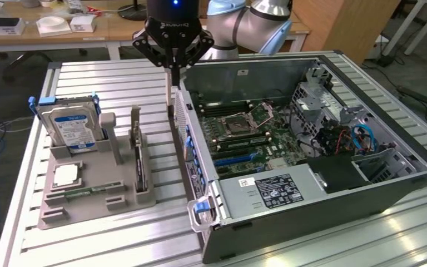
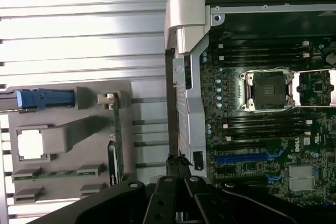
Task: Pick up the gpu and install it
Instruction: 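Reach for the gpu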
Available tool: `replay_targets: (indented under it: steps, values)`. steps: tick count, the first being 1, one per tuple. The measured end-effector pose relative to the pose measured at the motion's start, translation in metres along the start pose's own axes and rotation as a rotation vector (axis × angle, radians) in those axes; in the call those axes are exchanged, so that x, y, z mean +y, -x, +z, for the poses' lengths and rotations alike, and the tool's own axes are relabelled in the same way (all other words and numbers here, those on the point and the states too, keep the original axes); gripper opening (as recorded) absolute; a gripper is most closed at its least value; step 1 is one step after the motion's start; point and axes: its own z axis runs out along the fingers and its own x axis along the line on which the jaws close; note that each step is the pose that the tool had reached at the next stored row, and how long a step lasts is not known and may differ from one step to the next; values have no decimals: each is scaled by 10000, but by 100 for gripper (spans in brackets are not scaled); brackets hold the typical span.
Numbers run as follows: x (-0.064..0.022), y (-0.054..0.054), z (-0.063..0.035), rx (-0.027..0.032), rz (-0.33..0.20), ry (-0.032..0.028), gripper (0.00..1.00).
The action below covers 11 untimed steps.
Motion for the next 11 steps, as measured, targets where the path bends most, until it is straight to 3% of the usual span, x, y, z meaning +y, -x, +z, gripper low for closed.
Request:
replay_targets:
  steps: [11]
  values:
    - [-8,-105,-2,0,0,0,10]
